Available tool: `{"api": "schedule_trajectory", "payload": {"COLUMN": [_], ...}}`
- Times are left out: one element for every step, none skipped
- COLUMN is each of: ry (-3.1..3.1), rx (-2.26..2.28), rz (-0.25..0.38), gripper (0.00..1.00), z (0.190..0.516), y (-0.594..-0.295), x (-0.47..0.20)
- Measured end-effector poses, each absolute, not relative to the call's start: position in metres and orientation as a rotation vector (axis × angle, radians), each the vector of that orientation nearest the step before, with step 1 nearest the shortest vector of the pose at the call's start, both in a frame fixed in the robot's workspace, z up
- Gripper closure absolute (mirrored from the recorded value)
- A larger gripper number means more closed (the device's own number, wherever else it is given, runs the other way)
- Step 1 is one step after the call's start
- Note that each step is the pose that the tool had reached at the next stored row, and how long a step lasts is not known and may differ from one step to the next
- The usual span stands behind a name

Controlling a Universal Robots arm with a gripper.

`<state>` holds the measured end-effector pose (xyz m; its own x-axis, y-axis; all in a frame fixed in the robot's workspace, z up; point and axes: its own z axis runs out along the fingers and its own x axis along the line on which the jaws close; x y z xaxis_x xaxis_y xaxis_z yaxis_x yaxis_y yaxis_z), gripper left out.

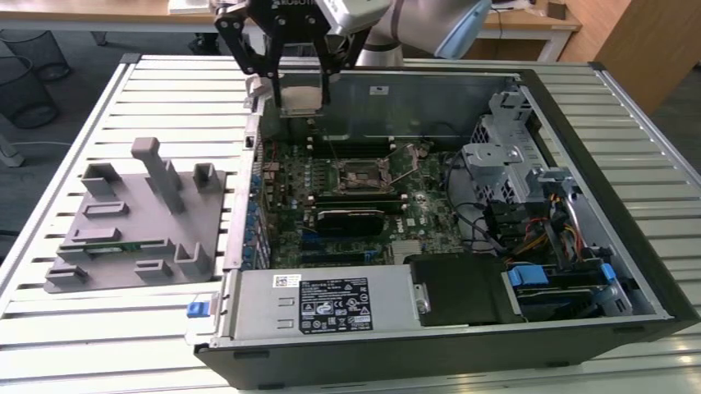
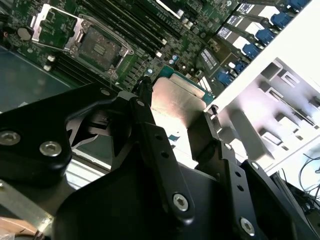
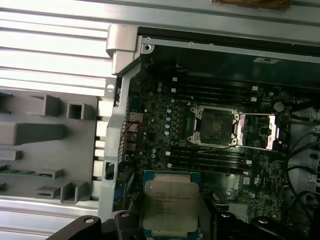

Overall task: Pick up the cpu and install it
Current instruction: 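Pick up the cpu and move it towards the insertion slot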

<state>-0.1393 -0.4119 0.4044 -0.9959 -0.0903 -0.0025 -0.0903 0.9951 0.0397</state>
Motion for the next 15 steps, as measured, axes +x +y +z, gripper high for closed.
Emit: {"api": "schedule_trajectory", "payload": {"ry": [3.137, 3.137, 3.137, 3.137, 3.137, 3.137, 3.137, 3.137, 3.137, 3.137, 3.137, 3.137, 3.137, 3.137, 3.137], "rx": [-0.142, -0.142, -0.142, -0.142, -0.142, -0.142, -0.142, -0.142, -0.142, -0.142, -0.142, -0.142, -0.142, -0.142, -0.142], "rz": [0.062, 0.062, 0.062, 0.062, 0.062, 0.062, 0.062, 0.063, 0.062, 0.063, 0.062, 0.062, 0.062, 0.062, 0.062], "gripper": [0.47, 0.47, 0.47, 0.47, 0.47, 0.47, 0.47, 0.47, 0.47, 0.47, 0.47, 0.47, 0.47, 0.47, 0.47], "z": [0.404, 0.404, 0.404, 0.404, 0.404, 0.404, 0.404, 0.404, 0.404, 0.404, 0.404, 0.404, 0.404, 0.404, 0.404], "y": [-0.412, -0.412, -0.412, -0.412, -0.412, -0.412, -0.412, -0.412, -0.412, -0.412, -0.412, -0.412, -0.412, -0.412, -0.412], "x": [-0.137, -0.135, -0.133, -0.131, -0.129, -0.127, -0.126, -0.124, -0.122, -0.12, -0.118, -0.116, -0.113, -0.111, -0.109]}}
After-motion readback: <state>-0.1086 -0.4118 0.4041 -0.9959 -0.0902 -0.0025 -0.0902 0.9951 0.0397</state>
